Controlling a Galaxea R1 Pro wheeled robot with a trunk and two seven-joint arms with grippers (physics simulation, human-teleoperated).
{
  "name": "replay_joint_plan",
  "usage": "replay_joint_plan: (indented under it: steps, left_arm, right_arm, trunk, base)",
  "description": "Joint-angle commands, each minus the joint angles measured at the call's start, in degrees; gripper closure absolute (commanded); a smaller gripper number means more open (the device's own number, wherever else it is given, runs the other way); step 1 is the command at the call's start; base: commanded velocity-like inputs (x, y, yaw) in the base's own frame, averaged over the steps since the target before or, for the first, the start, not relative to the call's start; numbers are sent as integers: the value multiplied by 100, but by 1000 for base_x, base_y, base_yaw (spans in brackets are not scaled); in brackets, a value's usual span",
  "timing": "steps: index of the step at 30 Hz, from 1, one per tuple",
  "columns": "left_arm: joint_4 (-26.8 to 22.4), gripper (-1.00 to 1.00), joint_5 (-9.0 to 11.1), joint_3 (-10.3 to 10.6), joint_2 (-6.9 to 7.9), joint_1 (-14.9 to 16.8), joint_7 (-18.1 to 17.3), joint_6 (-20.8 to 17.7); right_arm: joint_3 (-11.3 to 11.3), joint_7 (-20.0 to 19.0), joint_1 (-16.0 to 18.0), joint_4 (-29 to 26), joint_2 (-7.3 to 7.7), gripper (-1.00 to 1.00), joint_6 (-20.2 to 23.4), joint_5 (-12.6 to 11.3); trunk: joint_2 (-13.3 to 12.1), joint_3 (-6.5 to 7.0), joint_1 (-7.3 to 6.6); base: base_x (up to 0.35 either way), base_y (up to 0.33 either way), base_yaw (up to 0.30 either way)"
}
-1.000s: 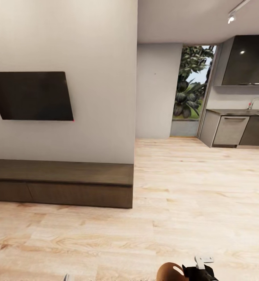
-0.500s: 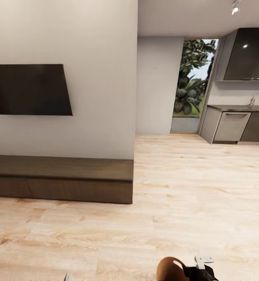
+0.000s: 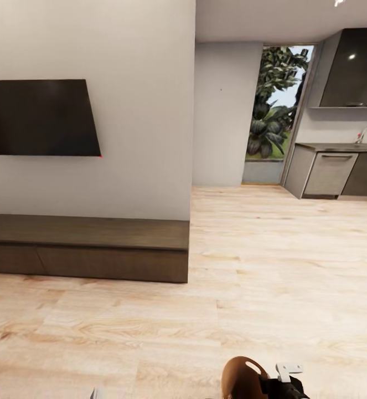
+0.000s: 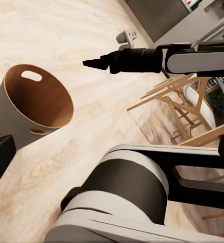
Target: Put the three can of soda from the living room inside the tash can in the kitchen.
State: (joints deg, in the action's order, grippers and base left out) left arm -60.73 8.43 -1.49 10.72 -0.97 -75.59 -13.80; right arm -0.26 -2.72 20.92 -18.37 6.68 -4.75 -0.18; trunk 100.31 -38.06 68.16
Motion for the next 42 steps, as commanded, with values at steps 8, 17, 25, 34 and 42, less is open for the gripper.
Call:
replay_joint_plan:
  steps: [8, 17, 25, 34, 42]
  left_arm:
    - [0, -100, 0, 0, 0, 0, 0, 0]
    - [0, -100, -4, 0, 0, 0, 0, 0]
    - [0, -100, 0, 0, 0, 0, 0, 0]
    - [0, -100, -2, 0, 0, 0, 0, 0]
    - [0, -100, -7, 0, 0, 0, 0, 0]
  right_arm:
    - [0, 0, 0, 0, 0, -100, 0, 0]
    - [0, 0, 0, 0, 0, -100, 0, 0]
    - [0, 0, 0, 0, 0, -100, 0, 0]
    - [0, 0, 0, 0, 0, -100, 0, 0]
    - [0, 0, 0, 0, 0, -100, 0, 0]
  trunk:
    - [323, -218, 176]
    - [684, -462, 374]
    - [804, -580, 440]
    - [804, -596, 440]
    - [804, -596, 440]
  base:
    - [0, 0, 0]
    - [0, 0, 0]
    - [0, 0, 0]
    - [26, 0, 0]
    - [121, 0, 0]
